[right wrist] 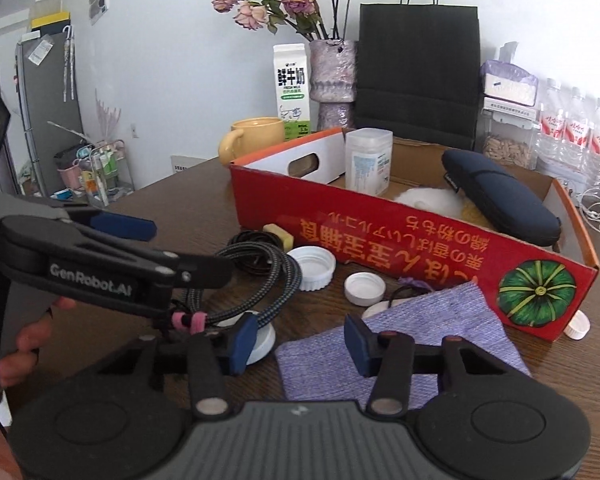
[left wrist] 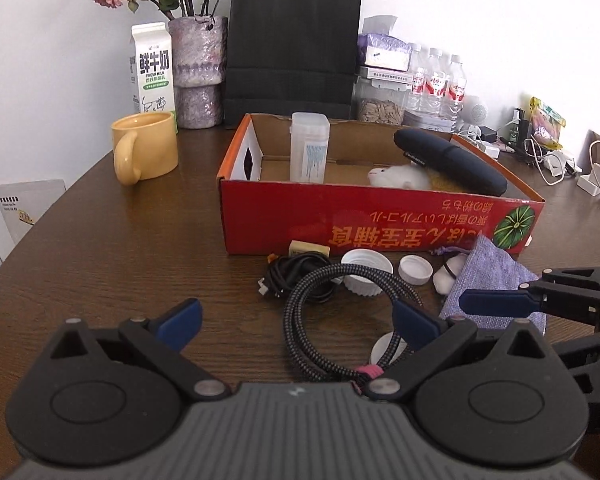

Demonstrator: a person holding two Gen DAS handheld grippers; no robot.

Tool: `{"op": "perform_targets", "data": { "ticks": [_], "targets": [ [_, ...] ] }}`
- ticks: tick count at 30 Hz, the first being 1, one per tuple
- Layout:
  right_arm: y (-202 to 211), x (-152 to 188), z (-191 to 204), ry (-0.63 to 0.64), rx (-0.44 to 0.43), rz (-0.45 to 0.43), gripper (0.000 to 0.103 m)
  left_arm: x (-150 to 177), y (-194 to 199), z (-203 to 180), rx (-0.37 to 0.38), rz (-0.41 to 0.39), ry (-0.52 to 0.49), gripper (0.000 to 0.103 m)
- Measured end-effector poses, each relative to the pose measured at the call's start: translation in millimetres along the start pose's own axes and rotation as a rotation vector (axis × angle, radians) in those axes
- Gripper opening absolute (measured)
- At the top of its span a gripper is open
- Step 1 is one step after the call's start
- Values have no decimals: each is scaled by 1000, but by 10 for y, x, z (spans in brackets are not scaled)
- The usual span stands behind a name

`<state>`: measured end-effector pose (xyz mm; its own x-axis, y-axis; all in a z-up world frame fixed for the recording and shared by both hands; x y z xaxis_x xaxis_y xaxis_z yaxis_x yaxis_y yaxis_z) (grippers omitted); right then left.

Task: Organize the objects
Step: 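Withdraw both grippers from the box toward the remaining table items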

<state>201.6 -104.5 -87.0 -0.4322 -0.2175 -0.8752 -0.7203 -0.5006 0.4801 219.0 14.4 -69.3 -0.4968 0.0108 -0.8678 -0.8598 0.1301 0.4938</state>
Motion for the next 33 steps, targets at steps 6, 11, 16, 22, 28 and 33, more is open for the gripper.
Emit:
{"op": "perform_targets", "data": {
  "ticks": [6,11,16,22,28,33],
  "targets": [
    [-73,57,81,17,-10,29,36,114,-114,-8,21,36,42,90],
    [-87,55,80,16,-12,26,36,108,-79,-51,74,30,63,66],
    [-90,55,75,20,-10,25,36,139,-164,59,66,66,153,59],
    [-95,57,89,43,-1,20,35,118,-134,158,65,49,204,18],
    [-104,56,114,72,14,12,35,-33,94,230,53,-31,168,11],
    [-108,53,112,74,19,8,35,-35,202,375,23,-40,163,11]
  ]
}}
Point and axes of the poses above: each gripper's, at about its wrist camera, not at the fingertips, and y roughly against the way its jaws point, z to its left, x to its underside, the point moved 10 cm from there along -y, roughly the way its jaws point, and after that the axes turned 6 degrees about -z, right-handed, at the moved point
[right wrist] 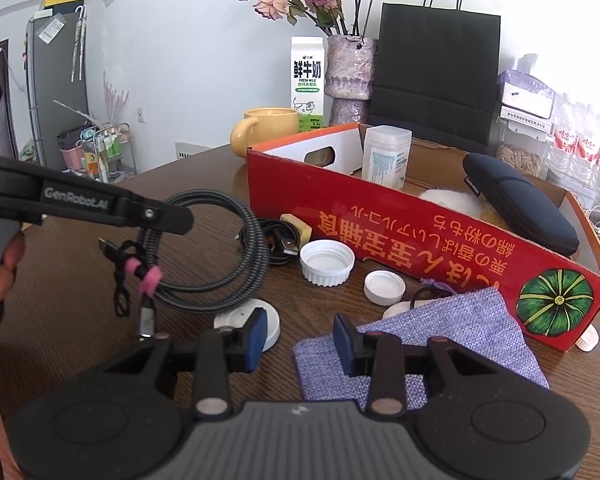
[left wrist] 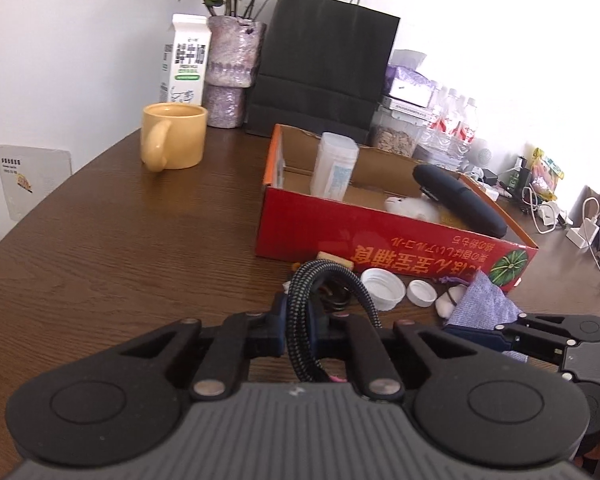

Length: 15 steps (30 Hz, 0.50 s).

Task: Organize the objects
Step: 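Withdraw both grippers from the box toward the remaining table items, then grasp the white round lid with the right gripper while the left reaches the black braided cable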

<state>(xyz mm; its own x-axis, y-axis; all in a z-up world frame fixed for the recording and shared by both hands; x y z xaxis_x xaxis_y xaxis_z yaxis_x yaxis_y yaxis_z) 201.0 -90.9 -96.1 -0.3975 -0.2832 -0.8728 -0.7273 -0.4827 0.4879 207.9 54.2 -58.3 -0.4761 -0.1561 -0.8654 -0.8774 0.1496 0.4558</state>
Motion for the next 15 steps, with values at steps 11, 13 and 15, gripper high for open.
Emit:
{"op": "perform_targets", "data": {
  "ticks": [11,13,15],
  "targets": [
    [10,-37,14,-16,1,-10,35,127,61,293,-74,41,-10,30],
    [55,-89,48,-35,-20,-39,38,118,99,275,-78,20,-23,68],
    [83,-126,108,-31,-42,-54,49,79,154,266,-108,-21,-50,97]
  ]
}}
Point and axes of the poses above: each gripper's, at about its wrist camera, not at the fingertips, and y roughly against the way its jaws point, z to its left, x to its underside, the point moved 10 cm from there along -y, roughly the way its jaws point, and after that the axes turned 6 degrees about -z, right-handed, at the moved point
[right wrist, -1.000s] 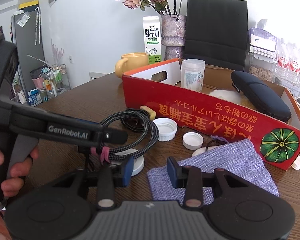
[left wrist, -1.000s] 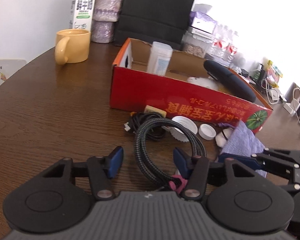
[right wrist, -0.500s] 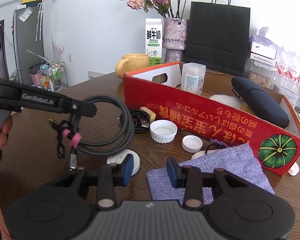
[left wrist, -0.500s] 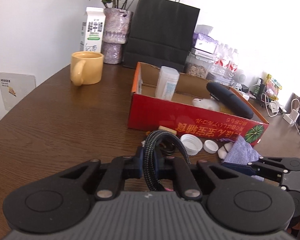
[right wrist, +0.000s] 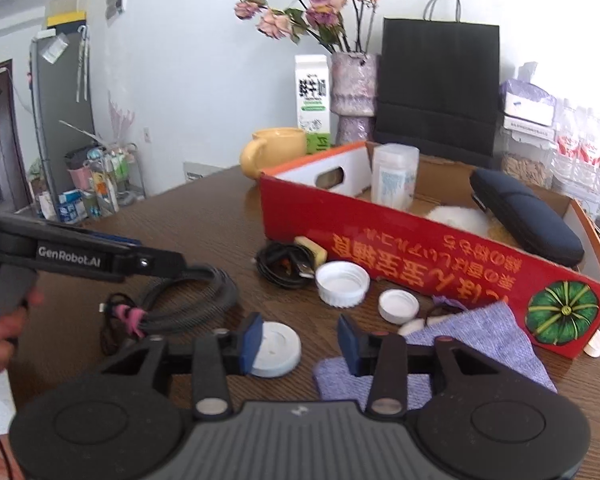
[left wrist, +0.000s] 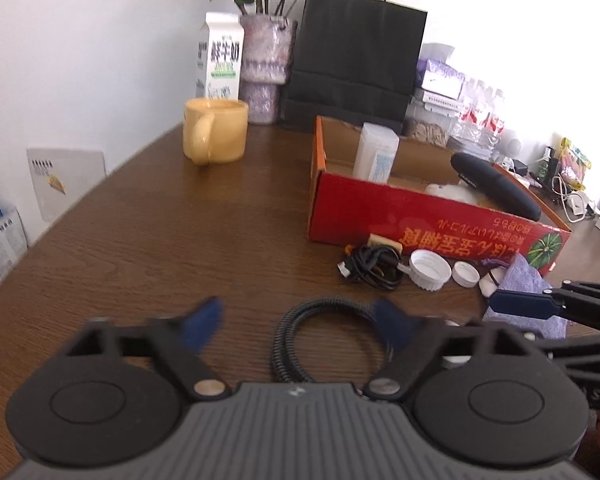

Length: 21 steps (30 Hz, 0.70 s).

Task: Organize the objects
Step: 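Grasp the white round lid with the right gripper while the left reaches the black braided cable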

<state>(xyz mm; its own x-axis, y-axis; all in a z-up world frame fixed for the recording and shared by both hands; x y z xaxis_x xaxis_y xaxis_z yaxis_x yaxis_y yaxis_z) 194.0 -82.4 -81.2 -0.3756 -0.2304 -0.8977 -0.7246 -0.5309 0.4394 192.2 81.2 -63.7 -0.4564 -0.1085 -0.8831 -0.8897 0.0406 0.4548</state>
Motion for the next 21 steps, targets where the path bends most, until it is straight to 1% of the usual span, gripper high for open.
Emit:
{"op": "perform_targets", "data": {
  "ticks": [1,3,6,10,13,16,21],
  "targets": [
    [-10,1,40,11,-4,4,57,-22,21,-6,-14,-16,-20,97],
    [-54,38,98,31,-4,28,58,-29,41,-26,-23,-17,-45,103],
    [-108,79,142,37,2,55,58,2,67,-45,-26,-7,-70,103],
    [-138,93,154,32,19,64,64,116,84,-105,-18,31,-105,103],
    [-149,122,169,31,21,73,64,195,92,-163,16,58,-117,103],
    [-163,143,148,24,26,81,63,237,79,-184,22,75,-119,103],
    [-189,176,170,33,14,89,63,241,69,-166,20,77,-109,103]
  ]
}}
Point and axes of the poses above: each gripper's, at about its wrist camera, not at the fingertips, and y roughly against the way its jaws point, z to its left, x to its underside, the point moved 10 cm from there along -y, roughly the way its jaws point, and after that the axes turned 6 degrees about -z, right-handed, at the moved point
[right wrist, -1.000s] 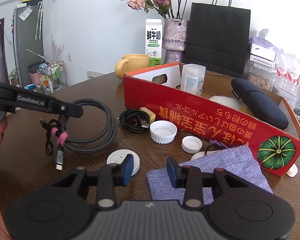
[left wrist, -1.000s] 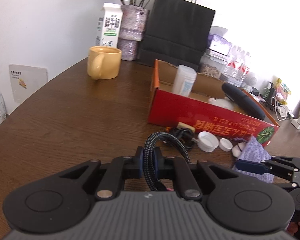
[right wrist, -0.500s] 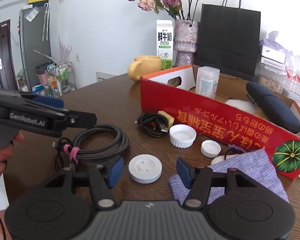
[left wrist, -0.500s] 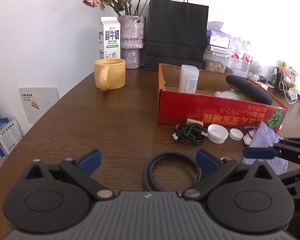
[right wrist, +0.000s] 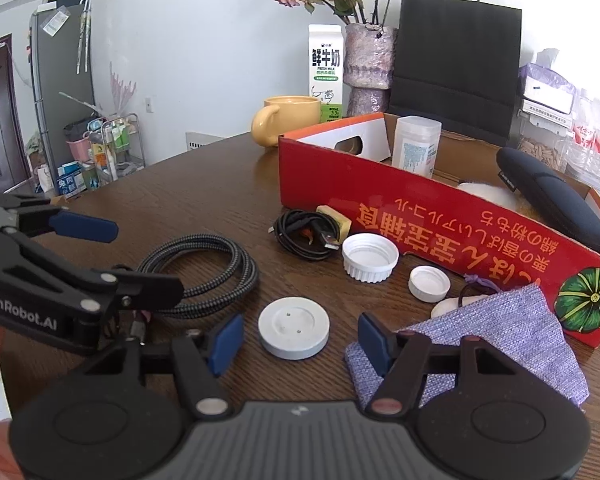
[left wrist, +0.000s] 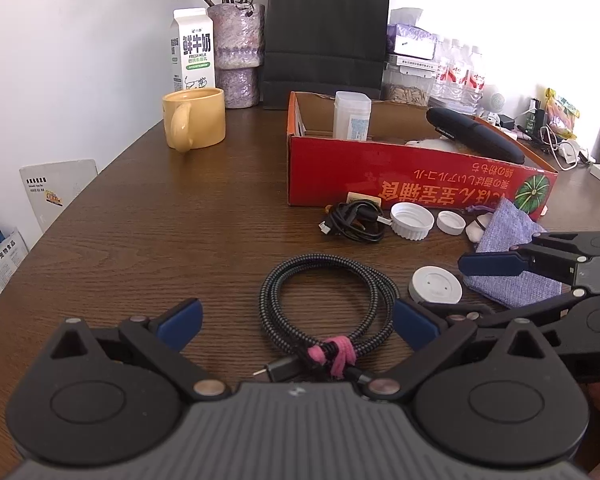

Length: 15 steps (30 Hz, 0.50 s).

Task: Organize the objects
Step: 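Grasp the white round lid with the right gripper while the left reaches the black braided cable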

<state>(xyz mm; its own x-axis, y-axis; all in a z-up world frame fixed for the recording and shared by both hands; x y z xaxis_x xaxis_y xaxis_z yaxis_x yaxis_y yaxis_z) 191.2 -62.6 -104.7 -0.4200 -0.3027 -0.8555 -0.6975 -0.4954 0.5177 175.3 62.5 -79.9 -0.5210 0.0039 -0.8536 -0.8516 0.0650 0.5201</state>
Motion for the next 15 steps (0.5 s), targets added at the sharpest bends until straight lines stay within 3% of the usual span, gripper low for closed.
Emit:
{"op": "perform_targets", "data": {
  "ticks": [1,2,7,15],
  "targets": [
    [-1,2,13,7,-2,-2,54,-2,-1,5,1,0,2,103],
    [1,4,26,3,-16,-4,38,0,-3,6,2,2,4,103],
    [26,-6,19,-16,-29,-17,38,1,-29,3,4,11,8,103],
    [236,-89,-166,-67,27,-105,38,17,-95,-78,25,34,4,103]
  ]
}}
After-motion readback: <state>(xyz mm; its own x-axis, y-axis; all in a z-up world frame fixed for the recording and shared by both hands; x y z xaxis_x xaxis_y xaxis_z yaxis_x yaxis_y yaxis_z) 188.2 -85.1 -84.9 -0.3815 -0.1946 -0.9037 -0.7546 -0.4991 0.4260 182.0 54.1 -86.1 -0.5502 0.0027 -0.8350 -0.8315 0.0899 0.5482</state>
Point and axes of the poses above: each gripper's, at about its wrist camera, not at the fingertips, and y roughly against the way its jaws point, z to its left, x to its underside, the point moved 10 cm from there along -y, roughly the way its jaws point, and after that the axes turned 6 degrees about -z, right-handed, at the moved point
